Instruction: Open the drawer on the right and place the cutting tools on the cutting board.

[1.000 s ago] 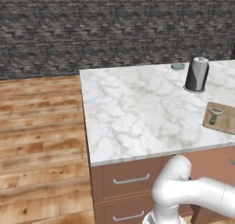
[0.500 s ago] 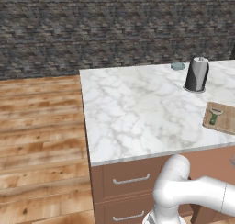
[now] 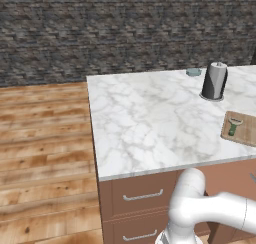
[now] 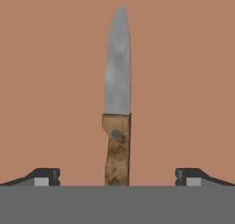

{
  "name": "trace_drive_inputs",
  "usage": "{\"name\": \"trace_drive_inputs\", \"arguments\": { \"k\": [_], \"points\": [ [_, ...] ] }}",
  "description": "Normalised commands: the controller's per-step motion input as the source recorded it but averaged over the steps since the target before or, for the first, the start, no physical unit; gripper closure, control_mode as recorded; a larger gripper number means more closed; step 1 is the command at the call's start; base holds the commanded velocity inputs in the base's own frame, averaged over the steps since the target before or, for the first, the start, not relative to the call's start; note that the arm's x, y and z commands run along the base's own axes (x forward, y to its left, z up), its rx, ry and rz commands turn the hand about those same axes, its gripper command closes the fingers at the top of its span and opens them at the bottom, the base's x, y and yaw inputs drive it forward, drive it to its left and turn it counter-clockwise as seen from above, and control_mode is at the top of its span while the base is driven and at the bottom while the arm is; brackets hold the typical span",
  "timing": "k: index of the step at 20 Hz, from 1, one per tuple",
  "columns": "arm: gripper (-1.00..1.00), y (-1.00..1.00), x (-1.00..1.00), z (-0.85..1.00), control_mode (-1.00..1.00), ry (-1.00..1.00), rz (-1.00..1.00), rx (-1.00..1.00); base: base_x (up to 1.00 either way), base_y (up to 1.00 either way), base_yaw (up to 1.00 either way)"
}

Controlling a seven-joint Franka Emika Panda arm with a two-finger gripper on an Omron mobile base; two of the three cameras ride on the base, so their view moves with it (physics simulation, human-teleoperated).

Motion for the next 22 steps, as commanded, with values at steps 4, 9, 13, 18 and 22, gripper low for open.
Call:
{"name": "trace_drive_inputs", "arguments": {
  "k": [4, 9, 13, 18, 22],
  "points": [
    [-1.00, -0.19, 0.15, -0.13, -1.00, 0.00, 0.00, 0.00, 0.00, 0.00, 0.00],
    [-1.00, -0.11, 0.09, -0.01, -1.00, 0.00, 0.00, 0.00, 0.00, 0.00, 0.00],
    [-1.00, 0.00, -0.11, -0.01, -1.00, 0.00, 0.00, 0.00, 0.00, 0.00, 0.00],
    [-1.00, 0.24, -0.25, -0.07, -1.00, 0.00, 0.06, 0.00, 0.00, 0.00, 0.00],
    [-1.00, 0.36, 0.00, 0.00, -1.00, 0.00, 0.12, 0.00, 0.00, 0.00, 0.00]
  ]
}}
